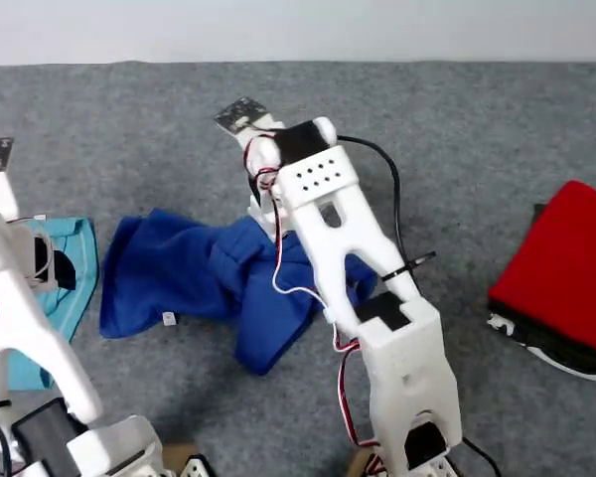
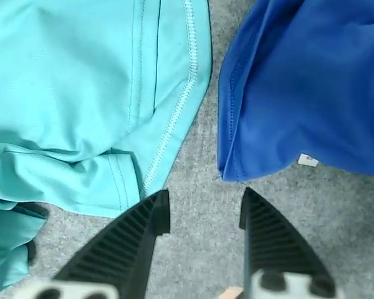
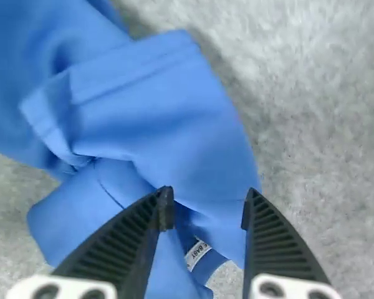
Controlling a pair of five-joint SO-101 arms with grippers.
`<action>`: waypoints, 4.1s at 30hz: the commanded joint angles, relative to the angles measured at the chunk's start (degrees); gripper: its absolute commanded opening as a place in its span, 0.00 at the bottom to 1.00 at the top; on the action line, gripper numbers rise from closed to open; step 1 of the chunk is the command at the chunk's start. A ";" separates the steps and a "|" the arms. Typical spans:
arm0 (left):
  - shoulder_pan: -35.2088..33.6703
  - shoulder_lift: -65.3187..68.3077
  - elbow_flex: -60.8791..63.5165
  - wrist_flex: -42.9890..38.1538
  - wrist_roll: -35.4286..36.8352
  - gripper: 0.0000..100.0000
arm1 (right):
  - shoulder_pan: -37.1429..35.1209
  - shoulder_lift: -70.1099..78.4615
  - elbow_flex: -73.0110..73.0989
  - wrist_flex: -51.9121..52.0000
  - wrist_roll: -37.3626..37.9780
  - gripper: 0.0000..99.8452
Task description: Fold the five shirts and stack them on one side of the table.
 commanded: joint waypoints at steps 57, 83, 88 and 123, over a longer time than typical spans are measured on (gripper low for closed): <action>-14.51 -1.67 -0.13 -9.67 -0.70 0.19 | -21.32 9.27 18.11 1.45 7.82 0.01; 11.16 -9.67 -0.13 -2.11 -3.87 0.19 | 18.07 -42.33 -3.78 2.15 7.56 0.01; 23.03 -3.34 -0.13 0.97 -7.74 0.19 | 21.49 -42.86 -4.31 2.24 7.56 0.01; 45.36 24.44 -9.10 -9.32 -2.73 0.01 | 21.76 -43.21 -1.49 2.24 7.74 0.01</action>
